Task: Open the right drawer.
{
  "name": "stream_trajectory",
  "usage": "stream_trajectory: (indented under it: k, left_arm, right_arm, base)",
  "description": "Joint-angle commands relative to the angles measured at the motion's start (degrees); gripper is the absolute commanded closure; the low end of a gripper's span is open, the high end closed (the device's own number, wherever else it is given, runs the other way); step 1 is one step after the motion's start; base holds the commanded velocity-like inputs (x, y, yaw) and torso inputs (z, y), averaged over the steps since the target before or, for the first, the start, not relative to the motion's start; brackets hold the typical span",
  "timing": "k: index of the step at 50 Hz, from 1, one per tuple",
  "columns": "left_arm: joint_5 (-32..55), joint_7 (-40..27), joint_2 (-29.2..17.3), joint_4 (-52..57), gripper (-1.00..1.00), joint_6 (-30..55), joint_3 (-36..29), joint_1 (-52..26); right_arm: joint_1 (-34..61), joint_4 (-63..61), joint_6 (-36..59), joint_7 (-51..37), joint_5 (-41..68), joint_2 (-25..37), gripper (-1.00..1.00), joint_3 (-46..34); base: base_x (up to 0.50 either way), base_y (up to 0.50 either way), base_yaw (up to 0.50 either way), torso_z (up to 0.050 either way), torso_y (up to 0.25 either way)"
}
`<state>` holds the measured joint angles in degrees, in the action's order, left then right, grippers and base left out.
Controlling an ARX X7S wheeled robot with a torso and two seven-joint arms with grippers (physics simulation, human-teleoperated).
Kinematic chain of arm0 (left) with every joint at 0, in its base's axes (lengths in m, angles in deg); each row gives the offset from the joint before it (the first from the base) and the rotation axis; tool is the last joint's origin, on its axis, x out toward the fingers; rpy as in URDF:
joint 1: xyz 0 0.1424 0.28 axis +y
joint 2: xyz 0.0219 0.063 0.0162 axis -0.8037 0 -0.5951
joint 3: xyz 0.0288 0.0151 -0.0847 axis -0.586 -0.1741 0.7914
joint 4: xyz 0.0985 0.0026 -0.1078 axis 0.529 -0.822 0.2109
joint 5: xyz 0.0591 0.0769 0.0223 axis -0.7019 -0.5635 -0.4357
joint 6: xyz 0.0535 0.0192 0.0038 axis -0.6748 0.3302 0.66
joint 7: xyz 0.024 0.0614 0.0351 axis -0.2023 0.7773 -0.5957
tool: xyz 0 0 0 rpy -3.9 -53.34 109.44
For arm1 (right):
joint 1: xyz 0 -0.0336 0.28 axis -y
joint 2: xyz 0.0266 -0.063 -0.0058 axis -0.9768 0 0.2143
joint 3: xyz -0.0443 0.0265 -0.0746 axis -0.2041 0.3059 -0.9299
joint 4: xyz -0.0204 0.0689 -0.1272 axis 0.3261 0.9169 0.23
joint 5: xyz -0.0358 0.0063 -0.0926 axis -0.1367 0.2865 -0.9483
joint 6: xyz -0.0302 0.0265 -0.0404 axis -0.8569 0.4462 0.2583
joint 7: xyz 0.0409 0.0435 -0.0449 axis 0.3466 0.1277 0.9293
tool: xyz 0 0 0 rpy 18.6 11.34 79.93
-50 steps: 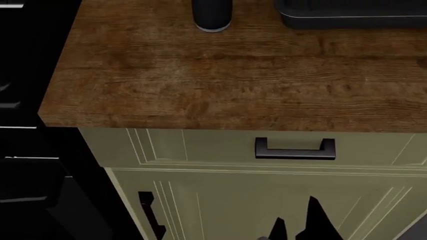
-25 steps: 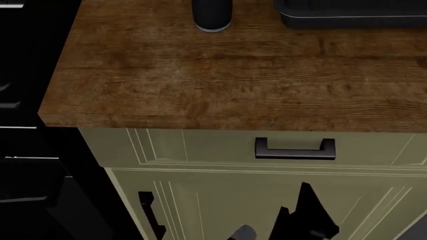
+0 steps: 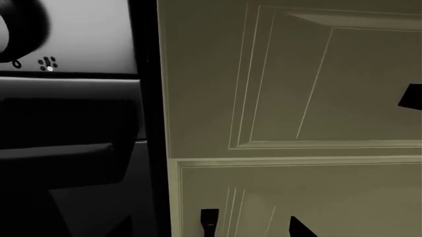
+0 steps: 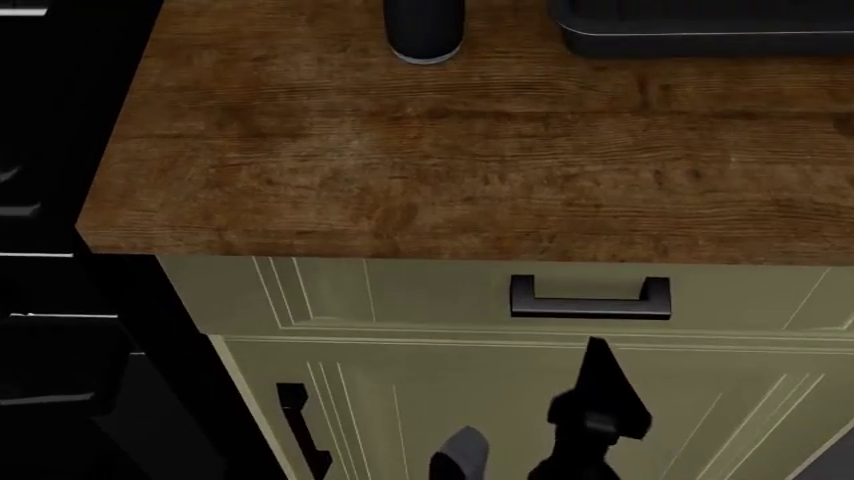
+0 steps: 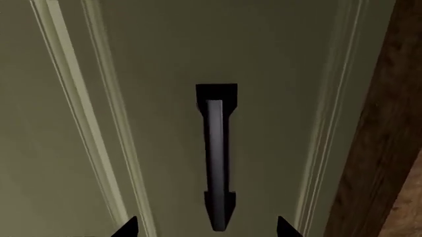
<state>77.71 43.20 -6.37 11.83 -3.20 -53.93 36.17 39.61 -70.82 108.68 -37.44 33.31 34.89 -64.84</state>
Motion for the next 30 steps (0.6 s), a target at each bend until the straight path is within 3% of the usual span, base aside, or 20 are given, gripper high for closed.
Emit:
stream_trajectory:
  k: [1,30]
  left_arm:
    - [-0.03,-0.22,-0.08,-0.23,-1.0,0.0,-0.27,-0.13]
    - [0.24,-0.62,-0.51,-0.03,-1.0,-0.49,-0.66,-0.04]
  right_arm:
    - [2.73,5.65,0.33,0.12,-1.93,-0.9,-1.0,-2.43]
    - [8.42,18.18,-1.36,-3.09,-2.89,-4.6,-1.0,-4.51]
  base:
    - [0.0,0.0,0.0,0.0,0.0]
    - [0.0,0.0,0.0,0.0,0.0]
